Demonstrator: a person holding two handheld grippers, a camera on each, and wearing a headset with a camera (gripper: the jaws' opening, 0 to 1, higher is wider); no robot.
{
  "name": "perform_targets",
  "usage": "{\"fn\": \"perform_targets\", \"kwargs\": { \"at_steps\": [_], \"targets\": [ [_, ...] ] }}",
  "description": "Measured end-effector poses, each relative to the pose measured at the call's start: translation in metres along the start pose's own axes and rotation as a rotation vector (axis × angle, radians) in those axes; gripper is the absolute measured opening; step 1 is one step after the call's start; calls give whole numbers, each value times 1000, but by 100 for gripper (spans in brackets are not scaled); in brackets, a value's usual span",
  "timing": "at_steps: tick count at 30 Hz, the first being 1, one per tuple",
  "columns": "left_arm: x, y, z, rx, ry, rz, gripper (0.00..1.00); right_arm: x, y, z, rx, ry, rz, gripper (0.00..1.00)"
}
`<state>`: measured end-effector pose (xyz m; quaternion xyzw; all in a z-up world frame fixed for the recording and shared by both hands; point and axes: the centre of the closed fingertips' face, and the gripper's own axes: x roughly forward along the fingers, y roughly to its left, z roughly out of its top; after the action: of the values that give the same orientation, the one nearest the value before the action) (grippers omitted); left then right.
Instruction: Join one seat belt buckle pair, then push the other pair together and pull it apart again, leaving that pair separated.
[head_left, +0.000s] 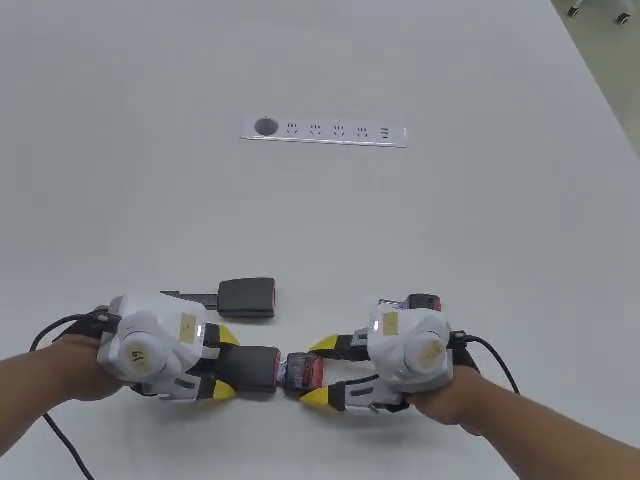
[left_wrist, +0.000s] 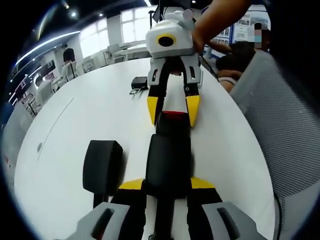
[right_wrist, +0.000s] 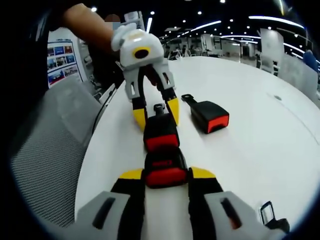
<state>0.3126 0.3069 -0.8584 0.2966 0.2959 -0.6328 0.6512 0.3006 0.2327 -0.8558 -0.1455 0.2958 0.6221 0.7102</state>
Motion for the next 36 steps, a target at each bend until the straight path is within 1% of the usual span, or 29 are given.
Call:
{"fn": "perform_targets", "kwargs": {
  "at_steps": [2, 4, 5, 6, 10, 15, 19, 21, 24, 25, 36],
  "targets": [
    [0, 0, 1, 8, -2, -2, 32, 0, 0, 0, -4, -6, -3, 32],
    [-1, 0, 1, 0, -22, -1, 32, 0, 0, 1, -16, -13, -10, 32],
    [-1, 0, 0, -5, -30, -1, 32, 0, 0, 1, -13, -17, -11, 32],
    [-1, 0, 0, -8, -37, 0, 32, 0, -1, 2, 7, -31, -12, 32],
    [-1, 0, 2, -4, -43, -3, 31, 0, -1, 2, 4, -36, -13, 32],
    [-1, 1, 1, -17, -62, -2, 31, 0, -1, 2, 8, -50, -15, 32],
    [-1, 1, 1, -15, -66, -4, 31, 0, -2, 3, 3, -55, -20, 32],
    [-1, 1, 1, -16, -70, -2, 31, 0, -1, 3, -18, -51, -30, 31],
    [-2, 2, 1, -25, -80, 2, 31, 0, 0, 4, -19, -52, -44, 31],
    [-2, 1, 1, -29, -81, 1, 31, -1, -1, 4, -6, -57, -47, 31],
    [-3, 1, 2, -27, -80, -3, 31, 0, -2, 4, -3, -62, -47, 32]
  ]
}}
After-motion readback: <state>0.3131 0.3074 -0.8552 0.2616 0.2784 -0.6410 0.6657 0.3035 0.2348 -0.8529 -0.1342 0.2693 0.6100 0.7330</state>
